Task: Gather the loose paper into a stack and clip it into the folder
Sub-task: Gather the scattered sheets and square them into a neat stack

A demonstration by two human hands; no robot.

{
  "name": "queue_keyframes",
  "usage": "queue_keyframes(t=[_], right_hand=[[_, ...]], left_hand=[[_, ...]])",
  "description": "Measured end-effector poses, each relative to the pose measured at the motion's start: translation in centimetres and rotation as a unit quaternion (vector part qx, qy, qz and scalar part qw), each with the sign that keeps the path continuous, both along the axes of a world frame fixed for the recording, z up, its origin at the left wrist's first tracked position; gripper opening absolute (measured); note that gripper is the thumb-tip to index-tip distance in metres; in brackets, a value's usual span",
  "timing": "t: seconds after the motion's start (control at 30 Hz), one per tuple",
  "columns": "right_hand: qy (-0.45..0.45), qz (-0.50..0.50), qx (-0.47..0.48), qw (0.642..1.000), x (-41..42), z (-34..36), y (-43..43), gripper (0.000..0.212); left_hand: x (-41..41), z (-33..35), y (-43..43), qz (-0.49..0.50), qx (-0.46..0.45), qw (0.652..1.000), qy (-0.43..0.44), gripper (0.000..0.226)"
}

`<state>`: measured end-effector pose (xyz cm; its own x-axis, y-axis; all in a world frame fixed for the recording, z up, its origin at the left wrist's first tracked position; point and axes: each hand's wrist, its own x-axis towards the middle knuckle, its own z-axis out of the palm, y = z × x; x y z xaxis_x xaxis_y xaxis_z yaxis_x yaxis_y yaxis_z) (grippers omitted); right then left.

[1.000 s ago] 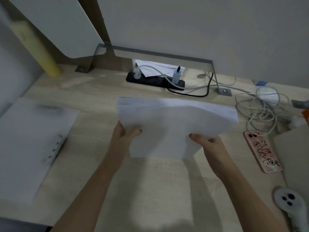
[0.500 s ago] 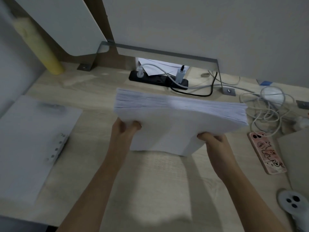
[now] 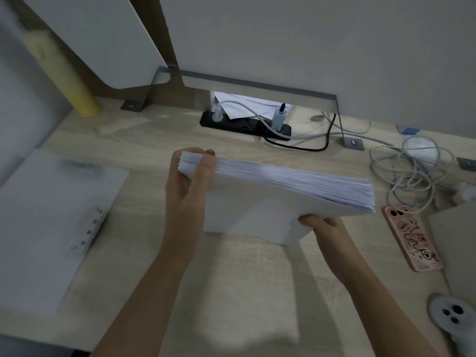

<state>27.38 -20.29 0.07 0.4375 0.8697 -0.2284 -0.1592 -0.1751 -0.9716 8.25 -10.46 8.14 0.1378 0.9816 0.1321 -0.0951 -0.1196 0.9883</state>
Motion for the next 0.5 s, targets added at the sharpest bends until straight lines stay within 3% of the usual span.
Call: queue_keyframes(t=[0.2, 0.27, 0.3, 0.37, 0.43, 0.5], right_hand=[[-0.005, 0.024, -0.01, 1.0, 0.2, 0.2, 0.0, 0.031], [-0.005, 0.035, -0.012, 0.999, 0.4, 0.3, -0.1, 0.029], [-0.004, 0.036, -0.014, 0.999, 0.5, 0.4, -0.1, 0.029], [-0.003, 0.036, -0.02, 0.999, 0.6, 0.4, -0.1, 0.028], [-0.013, 0.041, -0.022, 0.999, 0.6, 0.3, -0.1, 0.03], [-0.015, 0.042, -0.019, 0.999, 0.6, 0.3, -0.1, 0.035]], left_hand=[[0.7, 1.0, 1.5, 0.057, 0.001, 0.998, 0.023, 0.016], [0.4, 2.1, 1.8, 0.077, 0.123, 0.984, 0.102, 0.015], [0.5, 2.9, 1.9, 0.08, 0.225, 0.954, 0.179, 0.024], [1.4, 4.5, 1.7, -0.012, 0.403, 0.855, 0.327, 0.058], [2.9, 5.0, 1.5, -0.141, 0.463, 0.761, 0.433, 0.075], [4.3, 5.0, 1.4, -0.214, 0.478, 0.697, 0.491, 0.073]])
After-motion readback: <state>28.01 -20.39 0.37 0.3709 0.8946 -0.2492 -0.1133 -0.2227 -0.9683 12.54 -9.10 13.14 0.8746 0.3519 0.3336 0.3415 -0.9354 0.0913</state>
